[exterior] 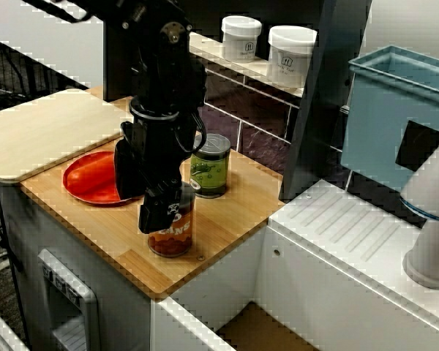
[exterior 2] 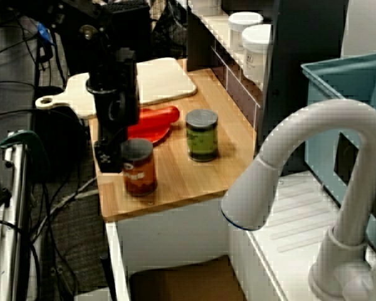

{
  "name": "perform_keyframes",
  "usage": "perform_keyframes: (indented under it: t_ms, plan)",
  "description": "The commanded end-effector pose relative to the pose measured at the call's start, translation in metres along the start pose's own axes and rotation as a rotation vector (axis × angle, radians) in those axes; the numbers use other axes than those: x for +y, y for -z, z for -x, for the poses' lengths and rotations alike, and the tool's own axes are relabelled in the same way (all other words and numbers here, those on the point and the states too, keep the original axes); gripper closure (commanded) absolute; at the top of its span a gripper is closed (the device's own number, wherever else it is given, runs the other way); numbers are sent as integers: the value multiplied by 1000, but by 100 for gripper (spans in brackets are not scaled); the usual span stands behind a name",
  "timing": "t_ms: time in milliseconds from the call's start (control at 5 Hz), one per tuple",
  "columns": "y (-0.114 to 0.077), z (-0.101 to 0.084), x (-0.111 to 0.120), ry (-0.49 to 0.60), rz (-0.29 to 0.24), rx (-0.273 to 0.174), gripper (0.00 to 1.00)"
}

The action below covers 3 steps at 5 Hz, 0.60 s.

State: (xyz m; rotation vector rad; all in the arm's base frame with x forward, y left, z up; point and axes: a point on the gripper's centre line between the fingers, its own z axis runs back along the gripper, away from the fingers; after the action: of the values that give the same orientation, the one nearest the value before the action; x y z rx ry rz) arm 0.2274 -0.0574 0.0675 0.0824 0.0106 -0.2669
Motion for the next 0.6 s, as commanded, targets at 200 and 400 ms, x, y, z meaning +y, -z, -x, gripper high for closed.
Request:
perform_keyframes:
  t_ms: [200,400]
  plan:
    - [-5,-37,24,-68,24,-40,0]
    - [-5,-47,26,-81,33,-27,0]
